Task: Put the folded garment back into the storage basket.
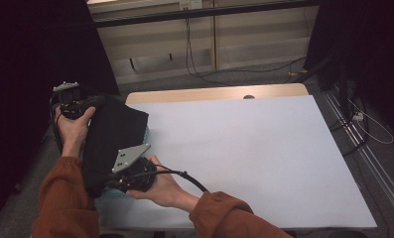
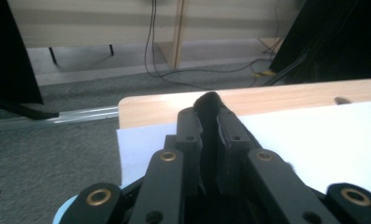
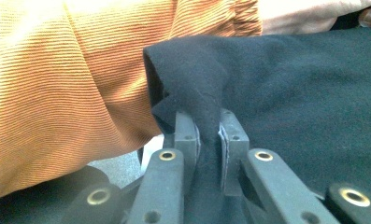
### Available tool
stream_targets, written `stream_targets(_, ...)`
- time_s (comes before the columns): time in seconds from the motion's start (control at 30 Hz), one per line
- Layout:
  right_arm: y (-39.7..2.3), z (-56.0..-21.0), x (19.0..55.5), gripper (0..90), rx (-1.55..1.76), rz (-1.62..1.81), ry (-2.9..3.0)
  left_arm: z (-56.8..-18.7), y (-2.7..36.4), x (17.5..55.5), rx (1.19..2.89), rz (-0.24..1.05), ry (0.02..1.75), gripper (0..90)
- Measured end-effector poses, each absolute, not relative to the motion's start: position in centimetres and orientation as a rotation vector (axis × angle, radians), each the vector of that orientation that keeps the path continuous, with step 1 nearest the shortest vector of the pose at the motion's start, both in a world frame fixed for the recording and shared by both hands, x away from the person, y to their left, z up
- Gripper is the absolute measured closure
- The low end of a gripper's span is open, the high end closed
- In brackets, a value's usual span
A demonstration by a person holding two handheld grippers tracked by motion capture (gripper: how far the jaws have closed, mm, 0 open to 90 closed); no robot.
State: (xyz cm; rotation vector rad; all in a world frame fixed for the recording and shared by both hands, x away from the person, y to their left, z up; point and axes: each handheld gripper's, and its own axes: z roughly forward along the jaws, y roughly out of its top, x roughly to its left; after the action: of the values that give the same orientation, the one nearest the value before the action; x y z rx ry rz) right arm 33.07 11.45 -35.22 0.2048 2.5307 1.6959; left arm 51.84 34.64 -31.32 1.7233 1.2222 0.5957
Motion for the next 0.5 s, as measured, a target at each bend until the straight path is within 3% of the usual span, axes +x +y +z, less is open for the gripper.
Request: stream_targets(0.5,12.9,-36.6,34.0,82.2,0.220,1.687,2.569,-32.9,35.4,52.5,1.752,0.616,1.215,81.5)
